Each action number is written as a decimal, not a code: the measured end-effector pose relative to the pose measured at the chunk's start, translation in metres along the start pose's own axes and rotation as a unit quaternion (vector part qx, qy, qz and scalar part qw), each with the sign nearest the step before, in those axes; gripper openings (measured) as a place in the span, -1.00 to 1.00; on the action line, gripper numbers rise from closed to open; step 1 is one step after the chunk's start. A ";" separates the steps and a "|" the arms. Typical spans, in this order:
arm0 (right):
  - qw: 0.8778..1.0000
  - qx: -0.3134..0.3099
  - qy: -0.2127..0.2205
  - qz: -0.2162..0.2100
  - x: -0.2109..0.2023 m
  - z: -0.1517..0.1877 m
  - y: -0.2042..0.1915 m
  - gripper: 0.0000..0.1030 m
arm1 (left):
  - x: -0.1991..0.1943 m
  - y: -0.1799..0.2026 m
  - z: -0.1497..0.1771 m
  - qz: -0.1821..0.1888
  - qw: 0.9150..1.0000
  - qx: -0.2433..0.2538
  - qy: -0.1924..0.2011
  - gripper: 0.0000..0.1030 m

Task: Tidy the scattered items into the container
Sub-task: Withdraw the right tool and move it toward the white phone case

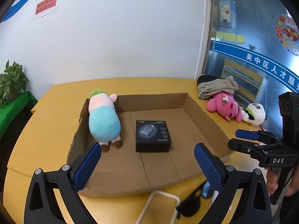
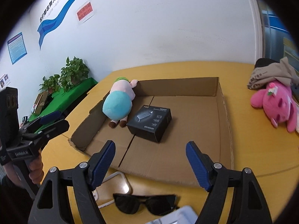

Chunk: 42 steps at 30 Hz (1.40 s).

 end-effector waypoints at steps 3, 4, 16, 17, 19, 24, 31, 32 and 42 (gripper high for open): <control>1.000 0.004 0.003 0.016 -0.015 0.014 -0.009 0.51 | -0.016 0.009 0.010 -0.005 1.000 0.001 0.005 0.97; 1.000 0.004 0.003 0.022 -0.018 0.018 -0.012 0.51 | -0.021 0.011 0.014 -0.003 1.000 -0.001 0.006 0.97; 0.998 -0.016 -0.005 0.061 -0.039 0.044 -0.036 0.51 | -0.045 0.030 0.033 -0.001 1.000 0.007 0.010 0.98; 0.998 -0.017 -0.006 0.063 -0.039 0.045 -0.037 0.51 | -0.045 0.031 0.035 -0.001 1.000 0.007 0.009 0.98; 0.998 -0.020 -0.007 0.067 -0.038 0.046 -0.038 0.51 | -0.045 0.032 0.038 -0.001 1.000 0.005 0.007 0.98; 0.997 -0.025 -0.011 0.070 -0.034 0.050 -0.040 0.51 | -0.044 0.029 0.042 -0.002 1.000 0.000 0.003 0.98; 0.997 -0.022 -0.019 0.069 -0.028 0.053 -0.036 0.51 | -0.040 0.029 0.045 -0.003 1.000 -0.004 -0.002 0.98; 0.997 -0.023 -0.020 0.070 -0.028 0.054 -0.035 0.51 | -0.039 0.029 0.047 -0.003 1.000 -0.003 -0.005 0.98; 0.995 0.020 -0.049 0.079 -0.022 0.084 0.009 0.51 | -0.027 0.033 0.076 0.025 0.998 -0.003 -0.051 0.98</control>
Point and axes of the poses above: each gripper's, at about its wrist camera, not at the fingertips, and x roughly the way its jaws point, y to its right, z to its underside, the point moved 5 cm from there along x, roughly the way its jaws point, and after that the axes turned 1 degree about y, right-handed, at the moved point
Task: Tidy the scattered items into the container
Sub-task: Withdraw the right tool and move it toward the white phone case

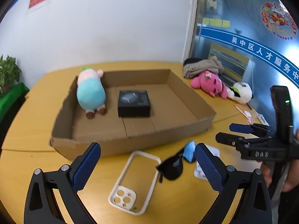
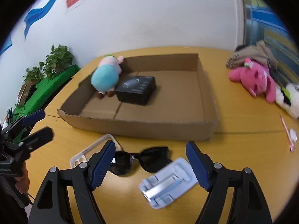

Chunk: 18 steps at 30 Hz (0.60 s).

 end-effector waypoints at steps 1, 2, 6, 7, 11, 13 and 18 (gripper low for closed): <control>1.000 0.012 -0.009 0.002 0.004 0.008 0.011 0.51 | 0.002 0.000 0.005 0.003 1.000 0.002 -0.006 0.98; 1.000 0.024 -0.019 0.004 0.008 0.016 0.022 0.51 | 0.004 0.000 0.009 0.005 1.000 0.002 -0.011 0.98; 0.995 0.070 -0.065 0.010 0.025 0.051 0.057 0.51 | 0.014 -0.005 0.030 0.010 0.999 -0.006 -0.040 0.98; 0.994 0.076 -0.075 0.010 0.029 0.059 0.062 0.51 | 0.016 -0.007 0.036 0.009 0.999 -0.008 -0.047 0.98; 0.993 0.075 -0.093 -0.005 0.038 0.071 0.060 0.51 | 0.026 -0.013 0.058 -0.002 0.997 -0.011 -0.074 0.98; 0.994 0.060 -0.090 -0.023 0.039 0.069 0.047 0.51 | 0.032 -0.016 0.070 -0.008 0.996 -0.013 -0.088 0.98; 0.994 0.007 -0.093 -0.064 0.044 0.064 0.005 0.51 | 0.049 -0.026 0.090 -0.015 0.993 -0.023 -0.119 0.97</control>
Point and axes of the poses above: each gripper's, at about its wrist camera, not at the fingertips, and x roughly the way its jaws point, y to its right, z to its underside, the point moved 5 cm from there along x, roughly the way its jaws point, and after that the axes turned 1 degree about y, right-handed, at the moved point
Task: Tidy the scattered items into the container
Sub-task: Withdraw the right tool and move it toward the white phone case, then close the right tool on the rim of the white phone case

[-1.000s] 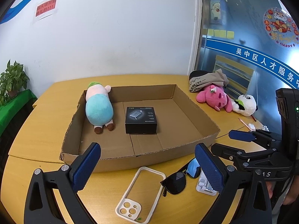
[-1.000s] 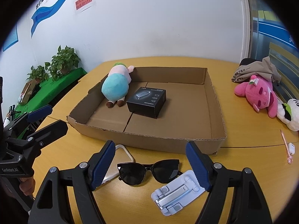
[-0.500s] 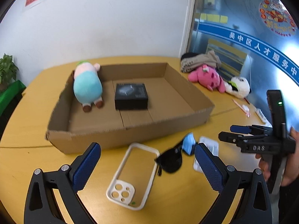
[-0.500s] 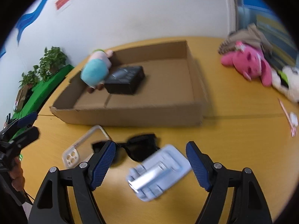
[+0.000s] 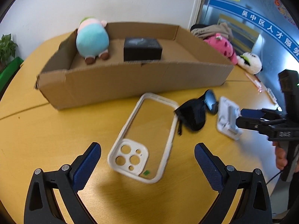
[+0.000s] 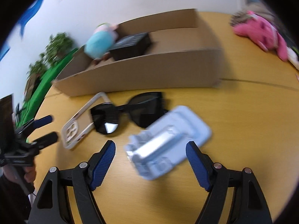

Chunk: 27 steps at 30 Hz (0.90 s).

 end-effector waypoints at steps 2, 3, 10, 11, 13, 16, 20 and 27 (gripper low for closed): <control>1.000 -0.014 -0.006 -0.012 0.004 0.000 -0.013 0.51 | 0.006 -0.004 0.004 -0.001 1.000 -0.004 -0.009 0.96; 1.000 -0.019 -0.009 -0.015 0.006 0.000 -0.018 0.53 | 0.009 -0.006 0.007 -0.002 1.000 -0.004 -0.014 0.95; 0.998 -0.047 -0.021 -0.030 0.009 0.005 -0.041 0.55 | 0.022 -0.012 0.023 -0.005 0.999 0.008 -0.047 0.58; 0.998 -0.050 -0.023 -0.031 0.009 0.007 -0.044 0.55 | 0.021 -0.013 0.024 -0.004 0.999 0.010 -0.046 0.58; 0.997 -0.054 -0.027 -0.038 0.009 0.007 -0.051 0.55 | 0.017 -0.016 0.028 -0.002 0.999 0.012 -0.046 0.57; 0.996 -0.068 -0.034 -0.054 0.009 0.009 -0.068 0.54 | 0.005 -0.021 0.043 0.004 0.999 0.019 -0.048 0.56; 0.991 -0.089 -0.050 -0.092 0.015 0.016 -0.100 0.55 | -0.017 -0.035 0.068 0.006 0.998 0.020 -0.052 0.56; 0.983 -0.131 -0.078 -0.101 0.045 0.023 -0.152 0.53 | -0.049 -0.045 0.106 0.003 0.998 0.008 -0.057 0.55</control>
Point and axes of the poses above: each gripper's, at about its wrist camera, not at the fingertips, and x roughly the way its jaws point, y to its right, z to its underside, the point moved 5 cm from there along x, roughly the way its jaws point, and after that the axes turned 1 degree about y, right-handed, at the moved point
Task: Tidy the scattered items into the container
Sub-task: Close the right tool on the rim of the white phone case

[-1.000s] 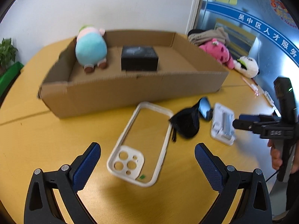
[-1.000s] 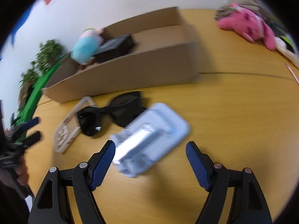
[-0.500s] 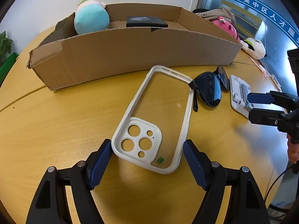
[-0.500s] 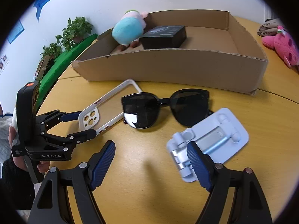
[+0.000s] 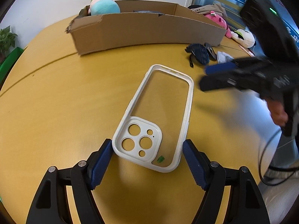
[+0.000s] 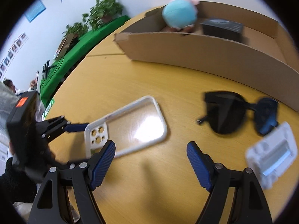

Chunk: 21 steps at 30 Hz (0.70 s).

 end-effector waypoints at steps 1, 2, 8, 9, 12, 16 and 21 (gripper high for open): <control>1.000 -0.007 -0.002 0.004 0.005 -0.003 -0.004 0.51 | -0.002 0.001 0.003 0.000 1.000 -0.001 0.001 0.55; 1.000 -0.014 -0.004 0.011 0.009 -0.005 -0.007 0.43 | -0.004 0.002 0.006 -0.001 1.000 -0.003 0.003 0.55; 0.993 -0.086 -0.039 0.071 0.032 -0.002 -0.020 -0.58 | -0.008 0.007 0.013 0.000 1.000 -0.018 0.010 0.54; 0.992 -0.091 -0.039 0.077 0.032 -0.001 -0.021 -0.62 | -0.008 0.008 0.013 0.000 1.000 -0.022 0.010 0.54; 0.992 -0.080 -0.034 0.087 0.028 -0.002 -0.013 -0.84 | -0.008 0.007 0.009 0.000 0.999 -0.037 0.009 -0.43; 0.994 -0.074 -0.007 0.081 0.013 -0.007 -0.008 -0.82 | -0.005 0.004 0.003 0.004 0.999 -0.046 0.003 -0.88; 0.993 -0.077 -0.016 0.091 0.015 -0.009 0.001 -0.82 | -0.001 0.011 -0.002 0.012 0.999 -0.040 -0.002 -0.88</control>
Point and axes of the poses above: each gripper's, at about its wrist camera, not at the fingertips, and x roughly the way its jaws point, y to its right, z to its underside, the point moved 5 cm from there along x, roughly the way its jaws point, and after that the axes turned 1 degree about y, right-handed, at the moved point
